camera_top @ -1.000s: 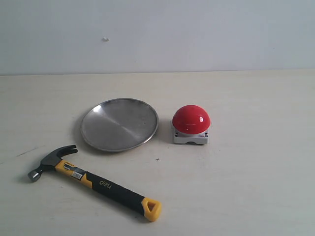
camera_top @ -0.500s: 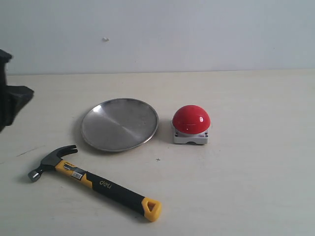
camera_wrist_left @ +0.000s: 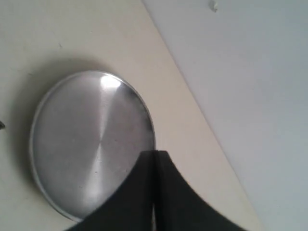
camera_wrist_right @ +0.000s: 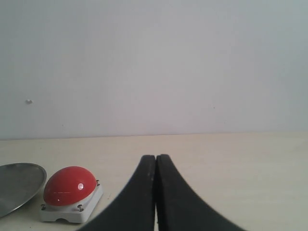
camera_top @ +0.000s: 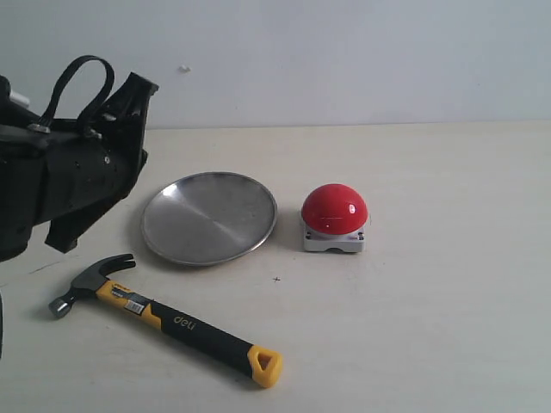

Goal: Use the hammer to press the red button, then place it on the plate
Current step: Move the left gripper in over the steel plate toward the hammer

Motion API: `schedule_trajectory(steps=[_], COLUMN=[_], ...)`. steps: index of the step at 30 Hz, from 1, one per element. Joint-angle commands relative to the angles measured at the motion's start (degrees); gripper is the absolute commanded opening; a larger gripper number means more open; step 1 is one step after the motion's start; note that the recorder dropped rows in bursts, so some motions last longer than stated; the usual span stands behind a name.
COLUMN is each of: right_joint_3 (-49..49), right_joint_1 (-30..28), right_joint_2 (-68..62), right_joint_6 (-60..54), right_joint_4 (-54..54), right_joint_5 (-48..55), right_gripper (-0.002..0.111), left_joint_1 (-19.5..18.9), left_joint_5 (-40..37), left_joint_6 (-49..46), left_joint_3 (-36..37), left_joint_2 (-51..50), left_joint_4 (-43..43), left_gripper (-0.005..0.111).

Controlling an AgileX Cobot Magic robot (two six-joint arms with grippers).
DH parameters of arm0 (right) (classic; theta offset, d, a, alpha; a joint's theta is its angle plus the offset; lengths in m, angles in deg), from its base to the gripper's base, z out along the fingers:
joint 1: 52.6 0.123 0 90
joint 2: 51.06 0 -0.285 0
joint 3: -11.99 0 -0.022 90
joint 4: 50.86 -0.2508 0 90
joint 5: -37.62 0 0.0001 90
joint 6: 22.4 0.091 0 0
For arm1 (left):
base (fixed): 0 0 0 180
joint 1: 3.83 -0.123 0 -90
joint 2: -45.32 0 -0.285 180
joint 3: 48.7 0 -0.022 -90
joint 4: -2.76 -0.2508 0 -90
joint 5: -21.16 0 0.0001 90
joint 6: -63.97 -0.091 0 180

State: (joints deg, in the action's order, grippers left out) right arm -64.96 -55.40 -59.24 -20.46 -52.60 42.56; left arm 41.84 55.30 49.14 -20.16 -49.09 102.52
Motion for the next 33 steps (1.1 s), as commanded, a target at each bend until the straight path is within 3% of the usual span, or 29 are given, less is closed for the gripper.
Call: schedule_trajectory(steps=[1,7,9,14,17,27,30,33], right_joint_3=[-0.3,-0.3,-0.3,-0.3,-0.3,-0.3,-0.3,-0.3], right_joint_1=[-0.3,-0.3,-0.3,-0.3,-0.3,-0.3,-0.3,-0.3], right_joint_2=[0.4,0.4,0.4,0.4,0.4,0.4,0.4,0.4], right_joint_6=[-0.4,-0.2,-0.2,-0.2,-0.2,-0.2,-0.2,-0.2], right_joint_4=[0.1,0.1,0.1,0.1,0.1,0.1,0.1,0.1], right_joint_5=[-0.4,-0.4,-0.4,-0.4,-0.4,-0.4,-0.4,-0.4], right_gripper=[0.000,0.000,0.000,0.000,0.000,0.000,0.000,0.000], left_joint_1=[0.1,-3.2,-2.6,-0.3,-0.7,-0.9,-1.1,-4.2], left_joint_5=[-0.8,-3.1,3.7,27.0,35.8,34.3,24.2,10.1], left_joint_6=[-0.9,-0.9,-9.4,-40.9,-50.0,-50.7,-38.8,-29.2], left_joint_3=[-2.2,-4.8,-6.2,-9.7,-12.2,-14.3,-14.8,-17.0], left_joint_2=[-0.7,-1.1,-1.1,-3.9,-7.4,-12.9,-12.8,-12.4], left_joint_4=[0.2,0.2,0.2,-0.2,0.2,0.1,-2.5,0.2], left_gripper=[0.000,0.000,0.000,0.000,0.000,0.000,0.000,0.000])
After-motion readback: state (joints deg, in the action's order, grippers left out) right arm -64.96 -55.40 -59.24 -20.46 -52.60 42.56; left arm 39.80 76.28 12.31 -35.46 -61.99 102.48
